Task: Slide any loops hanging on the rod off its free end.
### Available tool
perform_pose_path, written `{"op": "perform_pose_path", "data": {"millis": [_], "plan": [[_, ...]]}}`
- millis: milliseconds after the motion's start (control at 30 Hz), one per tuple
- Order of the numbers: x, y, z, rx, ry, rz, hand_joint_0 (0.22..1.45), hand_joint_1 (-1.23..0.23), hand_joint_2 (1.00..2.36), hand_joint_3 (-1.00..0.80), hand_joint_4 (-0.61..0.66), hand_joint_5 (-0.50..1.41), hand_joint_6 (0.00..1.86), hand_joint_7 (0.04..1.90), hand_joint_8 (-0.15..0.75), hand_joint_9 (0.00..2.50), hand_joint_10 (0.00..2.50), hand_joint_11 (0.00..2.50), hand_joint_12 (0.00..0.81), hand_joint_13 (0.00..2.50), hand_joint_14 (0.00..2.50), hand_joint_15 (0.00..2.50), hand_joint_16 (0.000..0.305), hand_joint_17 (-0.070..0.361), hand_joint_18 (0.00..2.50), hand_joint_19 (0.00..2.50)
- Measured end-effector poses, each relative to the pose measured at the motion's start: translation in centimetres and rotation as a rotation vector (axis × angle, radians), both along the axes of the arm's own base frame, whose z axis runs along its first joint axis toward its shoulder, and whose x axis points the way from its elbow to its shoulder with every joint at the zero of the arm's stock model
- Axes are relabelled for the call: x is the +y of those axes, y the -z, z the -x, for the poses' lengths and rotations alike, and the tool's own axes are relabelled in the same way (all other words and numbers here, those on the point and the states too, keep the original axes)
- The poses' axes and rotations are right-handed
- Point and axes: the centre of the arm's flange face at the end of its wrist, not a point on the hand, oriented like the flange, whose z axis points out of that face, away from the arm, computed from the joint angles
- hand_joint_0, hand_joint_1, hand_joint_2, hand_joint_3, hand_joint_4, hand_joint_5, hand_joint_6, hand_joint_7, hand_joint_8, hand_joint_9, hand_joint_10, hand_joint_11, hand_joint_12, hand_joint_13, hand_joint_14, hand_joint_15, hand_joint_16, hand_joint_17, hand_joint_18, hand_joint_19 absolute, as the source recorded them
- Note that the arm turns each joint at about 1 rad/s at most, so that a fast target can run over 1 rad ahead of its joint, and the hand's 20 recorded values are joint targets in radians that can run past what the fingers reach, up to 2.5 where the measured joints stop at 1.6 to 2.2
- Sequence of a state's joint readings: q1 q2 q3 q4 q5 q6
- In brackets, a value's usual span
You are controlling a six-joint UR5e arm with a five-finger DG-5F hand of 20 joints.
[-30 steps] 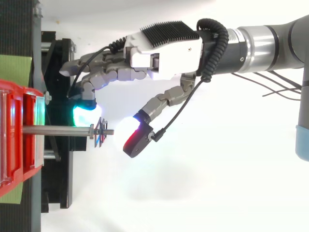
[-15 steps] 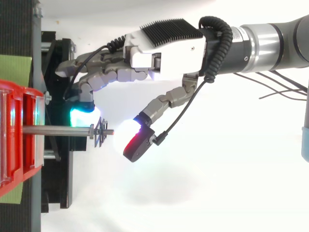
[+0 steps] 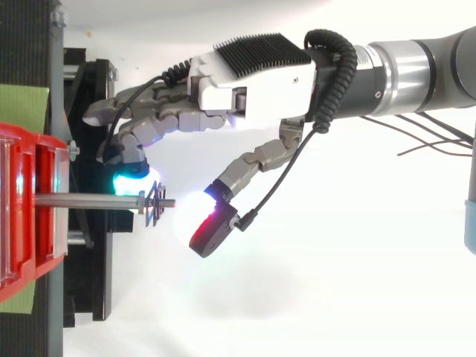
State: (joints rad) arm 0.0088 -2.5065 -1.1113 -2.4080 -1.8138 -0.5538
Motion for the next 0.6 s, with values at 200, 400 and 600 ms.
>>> {"op": "perform_pose_path", "data": {"millis": [200,400,600], "plan": [[0.04,-0.06,-0.04,-0.002,0.000,0.000,0.54,-0.62,1.00,-0.50,0.22,-0.18,0.50,1.31,0.250,0.48,0.00,0.04,0.291,0.37,0.00,0.00,0.049,0.110,0.31,0.00],[0.11,-0.35,-0.16,-0.005,-0.003,0.000,0.54,-0.62,1.00,-0.50,0.23,-0.17,0.50,1.35,0.251,0.48,0.00,0.03,0.289,0.37,0.00,0.00,0.049,0.109,0.31,0.00],[0.08,-0.62,-0.30,-0.010,-0.005,0.000,0.55,-0.63,1.00,-0.48,0.21,-0.17,0.50,1.43,0.252,0.49,0.00,0.04,0.288,0.38,0.00,0.00,0.048,0.109,0.32,0.00]]}}
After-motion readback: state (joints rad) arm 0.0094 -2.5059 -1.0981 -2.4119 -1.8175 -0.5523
